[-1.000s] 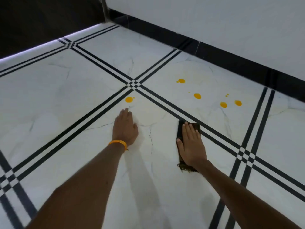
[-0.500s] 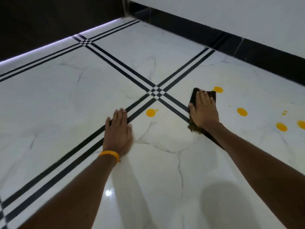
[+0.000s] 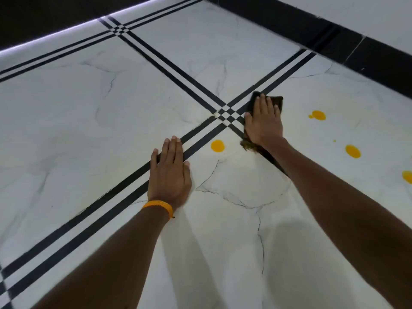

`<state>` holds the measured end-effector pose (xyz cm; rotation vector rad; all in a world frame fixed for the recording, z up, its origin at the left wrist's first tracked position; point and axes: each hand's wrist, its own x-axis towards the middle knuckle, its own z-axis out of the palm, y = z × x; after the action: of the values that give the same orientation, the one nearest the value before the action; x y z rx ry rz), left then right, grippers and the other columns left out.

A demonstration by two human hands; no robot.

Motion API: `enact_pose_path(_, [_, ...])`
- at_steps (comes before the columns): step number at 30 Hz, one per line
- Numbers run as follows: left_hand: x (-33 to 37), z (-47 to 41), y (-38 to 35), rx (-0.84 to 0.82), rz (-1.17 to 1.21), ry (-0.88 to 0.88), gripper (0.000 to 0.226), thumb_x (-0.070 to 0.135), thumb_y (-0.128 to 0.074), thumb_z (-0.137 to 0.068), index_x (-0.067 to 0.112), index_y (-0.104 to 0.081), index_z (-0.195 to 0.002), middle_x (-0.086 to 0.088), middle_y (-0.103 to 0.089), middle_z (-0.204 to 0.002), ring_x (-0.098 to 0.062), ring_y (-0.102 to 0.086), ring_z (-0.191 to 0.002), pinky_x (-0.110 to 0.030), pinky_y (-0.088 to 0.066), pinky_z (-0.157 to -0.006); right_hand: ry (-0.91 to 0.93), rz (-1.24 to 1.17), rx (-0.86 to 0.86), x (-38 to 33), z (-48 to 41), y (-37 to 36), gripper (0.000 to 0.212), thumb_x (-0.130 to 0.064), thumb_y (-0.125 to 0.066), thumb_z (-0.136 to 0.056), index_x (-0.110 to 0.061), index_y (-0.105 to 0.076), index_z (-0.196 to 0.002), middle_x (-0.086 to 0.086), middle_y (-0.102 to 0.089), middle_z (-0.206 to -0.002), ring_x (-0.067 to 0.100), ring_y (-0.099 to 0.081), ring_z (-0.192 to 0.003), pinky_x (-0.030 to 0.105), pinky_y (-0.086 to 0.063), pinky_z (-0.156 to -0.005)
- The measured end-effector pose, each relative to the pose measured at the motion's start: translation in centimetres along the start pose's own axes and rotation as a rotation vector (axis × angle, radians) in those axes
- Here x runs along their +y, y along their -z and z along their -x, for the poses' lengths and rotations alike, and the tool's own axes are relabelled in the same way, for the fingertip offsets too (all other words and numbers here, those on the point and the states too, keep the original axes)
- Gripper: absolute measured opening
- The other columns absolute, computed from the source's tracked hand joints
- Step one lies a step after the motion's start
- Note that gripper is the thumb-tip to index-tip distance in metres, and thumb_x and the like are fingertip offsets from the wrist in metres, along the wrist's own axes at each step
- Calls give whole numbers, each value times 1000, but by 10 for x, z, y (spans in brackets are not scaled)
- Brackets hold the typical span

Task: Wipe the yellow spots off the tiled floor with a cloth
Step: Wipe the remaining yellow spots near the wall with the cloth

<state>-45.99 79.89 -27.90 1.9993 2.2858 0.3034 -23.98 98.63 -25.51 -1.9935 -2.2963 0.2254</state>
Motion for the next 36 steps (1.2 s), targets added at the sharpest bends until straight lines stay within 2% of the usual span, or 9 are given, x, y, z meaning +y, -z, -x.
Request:
enact_pose_path(2, [2, 0, -1, 3, -8, -4, 64, 31, -17, -100, 8, -12, -160, -8, -15, -168, -22, -10, -156, -48, -10, -126, -27, -3, 21, -43, -6, -9, 66, -38, -20, -105, -3, -11, -161, 14, -9, -170, 28, -6, -157, 46, -5, -127])
enact_pose_path(5, [0, 0, 0, -7, -18, 5, 65, 30, -16, -99, 8, -12, -160, -8, -15, -168, -22, -10, -155, -48, -10, -126, 211, 13, 17, -92, 49, -21, 66, -38, -14, -104, -5, -15, -161, 12, -15, -169, 27, -9, -157, 46, -8, -128])
enact_pose_path(9, [1, 0, 3, -18, -17, 4, 65, 30, -15, -99, 8, -12, -160, -8, -14, -168, -22, -10, -156, -48, -10, -126, 444, -13, -49, -41, 125, -16, 68, -42, -11, -103, -7, -18, -161, 7, -14, -169, 24, -10, -157, 45, -8, -128])
enact_pose_path(15, [2, 1, 3, -21, -7, 15, 64, 30, -16, -100, 8, -12, -160, -8, -14, -168, -22, -9, -156, -48, -10, -126, 41, 41, 6, -20, 16, -1, 68, -41, -10, -104, -4, -11, -161, 14, -10, -170, 29, -7, -157, 47, -6, -128])
enact_pose_path(20, [1, -1, 4, -42, -30, 7, 65, 32, -11, -99, 9, -9, -160, -7, -10, -169, -21, -5, -156, -47, -7, -126, 334, 1, 13, -120, 100, -29, 62, -38, -16, -107, -6, -15, -161, 11, -15, -169, 25, -10, -157, 46, -11, -127])
enact_pose_path(24, [0, -1, 3, -31, -35, 6, 65, 31, -13, -99, 8, -10, -160, -9, -13, -168, -23, -9, -156, -48, -10, -126, 396, -65, -22, -54, 182, -22, 63, -41, -20, -106, -10, -19, -161, 6, -17, -168, 22, -11, -157, 46, -12, -128])
enact_pose_path(30, [1, -2, 3, -11, -30, 1, 64, 28, -17, -99, 7, -14, -159, -9, -16, -168, -23, -12, -155, -49, -12, -125, -16, 18, 21, -28, 41, -3, 70, -46, -11, -104, -5, -9, -161, 13, -8, -170, 28, -5, -157, 48, -5, -127])
enact_pose_path(33, [1, -1, 4, -22, -37, 0, 65, 29, -16, -98, 7, -15, -159, -9, -16, -168, -23, -12, -155, -49, -12, -125, 271, 39, 0, -89, 83, -20, 65, -41, -17, -107, -7, -11, -161, 11, -9, -170, 26, -5, -158, 48, -7, -127])
enact_pose_path(36, [-1, -2, 2, -18, -33, -15, 62, 27, -21, -102, 6, -14, -159, -10, -16, -167, -24, -12, -155, -49, -12, -125, 519, -38, -23, -56, 173, -24, 65, -43, -25, -105, -9, -22, -160, 5, -18, -168, 22, -11, -157, 41, -6, -128])
